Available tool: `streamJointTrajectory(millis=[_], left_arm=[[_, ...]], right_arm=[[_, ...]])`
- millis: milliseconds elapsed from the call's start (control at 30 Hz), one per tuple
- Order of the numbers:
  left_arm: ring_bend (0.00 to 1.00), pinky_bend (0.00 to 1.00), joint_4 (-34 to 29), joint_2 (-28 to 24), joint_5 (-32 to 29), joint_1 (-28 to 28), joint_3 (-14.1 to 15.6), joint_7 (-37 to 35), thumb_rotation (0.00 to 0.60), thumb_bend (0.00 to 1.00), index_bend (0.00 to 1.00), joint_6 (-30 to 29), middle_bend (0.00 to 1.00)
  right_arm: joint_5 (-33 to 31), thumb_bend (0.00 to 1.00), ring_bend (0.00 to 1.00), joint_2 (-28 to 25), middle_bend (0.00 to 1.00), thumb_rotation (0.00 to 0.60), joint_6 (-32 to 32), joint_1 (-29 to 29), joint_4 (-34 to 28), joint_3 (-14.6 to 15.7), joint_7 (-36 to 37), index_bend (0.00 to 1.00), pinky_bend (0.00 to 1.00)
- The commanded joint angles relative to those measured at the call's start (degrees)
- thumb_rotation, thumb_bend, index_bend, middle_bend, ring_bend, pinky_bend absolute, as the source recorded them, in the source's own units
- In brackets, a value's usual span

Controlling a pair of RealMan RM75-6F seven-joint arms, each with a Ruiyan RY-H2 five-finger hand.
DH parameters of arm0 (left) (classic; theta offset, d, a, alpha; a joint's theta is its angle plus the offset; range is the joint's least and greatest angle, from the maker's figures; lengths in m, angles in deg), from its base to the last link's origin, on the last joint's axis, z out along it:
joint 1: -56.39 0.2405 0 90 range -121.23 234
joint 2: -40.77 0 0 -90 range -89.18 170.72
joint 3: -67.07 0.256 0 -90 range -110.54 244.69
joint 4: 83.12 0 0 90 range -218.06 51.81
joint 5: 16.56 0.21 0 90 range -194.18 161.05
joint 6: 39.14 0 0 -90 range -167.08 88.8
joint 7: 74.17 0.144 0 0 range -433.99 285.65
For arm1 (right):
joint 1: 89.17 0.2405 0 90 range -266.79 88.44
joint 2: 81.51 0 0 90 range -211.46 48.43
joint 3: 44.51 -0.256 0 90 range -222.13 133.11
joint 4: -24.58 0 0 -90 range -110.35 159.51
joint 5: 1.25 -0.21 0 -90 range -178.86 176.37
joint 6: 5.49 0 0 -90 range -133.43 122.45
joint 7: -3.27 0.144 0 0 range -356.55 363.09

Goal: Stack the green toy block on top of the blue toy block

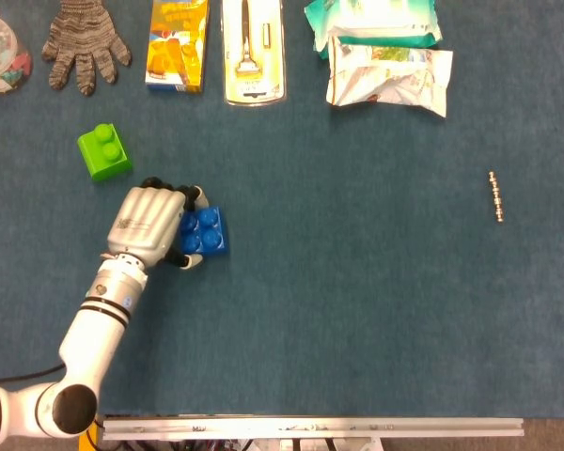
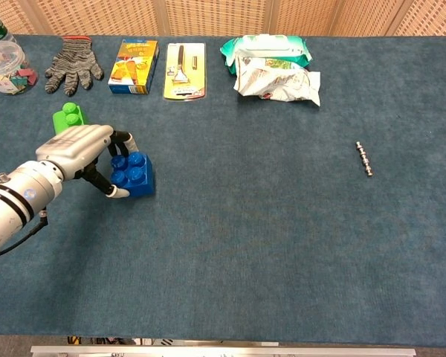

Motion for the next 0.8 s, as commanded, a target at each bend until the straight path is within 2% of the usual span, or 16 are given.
streamJointTrajectory(millis=[33,633,800], left_arm=[[0.35,0.21,0.9,1.5,-1.3,-0.7,-0.5,0.8,0.6,0.13,0.43,-0.8,0.41],[0.35,0.23,3.6,6.1,-6.3,-3.1,-1.6,5.7,0.6,0.13,0.41,-5.4,0.4],[0.34,0.23,3.7,6.2,-5.9,-3.0,-1.6,4.9,0.6,0.13,0.32,-6.0,0.35]], right_arm=[[0.0,0.34,0.38,0.0,0.5,0.6,-0.1,-0.1,0.1,0.0,0.2,0.48,0.41],[0.1,0.34,0.38,-0.3,0.5,0.6,-0.4,-0.4,0.5,0.0,0.9,0.48,0.41],[0.1,0.34,0.38,-0.4,0.5,0.6,-0.5,-0.4,0.5,0.0,0.9,0.48,0.41]])
